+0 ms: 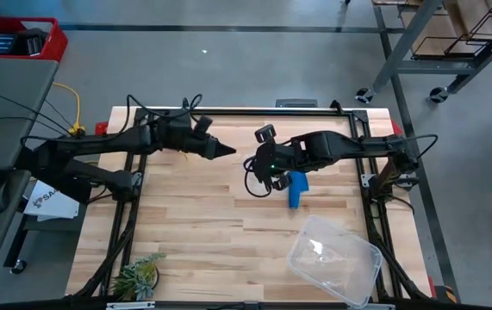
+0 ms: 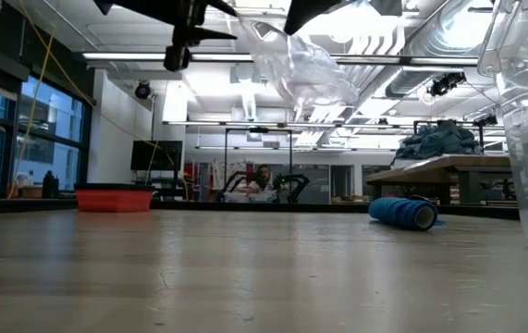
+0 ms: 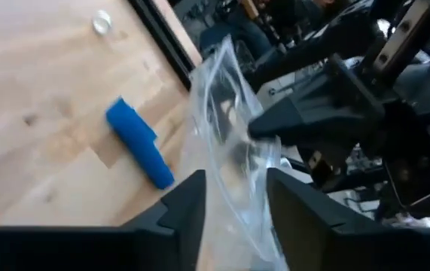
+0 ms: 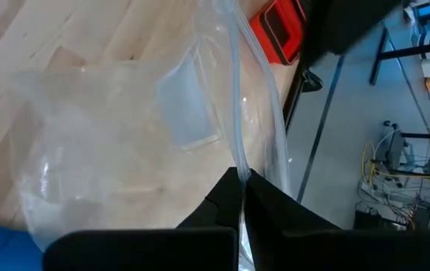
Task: Roll bandage
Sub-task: Put the blue rolled bandage into the transparent zip bag
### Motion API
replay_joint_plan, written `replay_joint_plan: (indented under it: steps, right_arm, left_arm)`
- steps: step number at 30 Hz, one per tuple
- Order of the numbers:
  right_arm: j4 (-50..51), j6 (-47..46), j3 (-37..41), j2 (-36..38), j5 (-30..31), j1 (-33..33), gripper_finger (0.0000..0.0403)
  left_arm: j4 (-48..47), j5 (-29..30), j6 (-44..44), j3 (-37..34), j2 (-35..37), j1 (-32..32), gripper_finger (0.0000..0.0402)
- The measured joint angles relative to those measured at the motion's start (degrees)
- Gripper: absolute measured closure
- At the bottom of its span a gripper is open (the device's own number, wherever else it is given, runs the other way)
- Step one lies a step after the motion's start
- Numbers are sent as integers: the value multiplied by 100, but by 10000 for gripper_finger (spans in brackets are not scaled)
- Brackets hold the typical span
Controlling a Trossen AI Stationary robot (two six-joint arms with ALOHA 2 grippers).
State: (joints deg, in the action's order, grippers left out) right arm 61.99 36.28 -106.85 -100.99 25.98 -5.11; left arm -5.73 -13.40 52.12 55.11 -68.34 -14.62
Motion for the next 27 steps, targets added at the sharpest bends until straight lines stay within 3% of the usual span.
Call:
replay_joint_plan:
  steps: [7,17,27]
  right_arm:
    - [-73,218,0,0,1,68,403]
    - [-110,630,0,0,-1,92,403]
    - [-297,1125,0,0,-72,232,403]
  left_arm:
    - [616,-284,614,2,-267,86,224]
    - [242,-181,560,-6,-421,60,222]
    - [194,-549,971,-2,-469,-120,222]
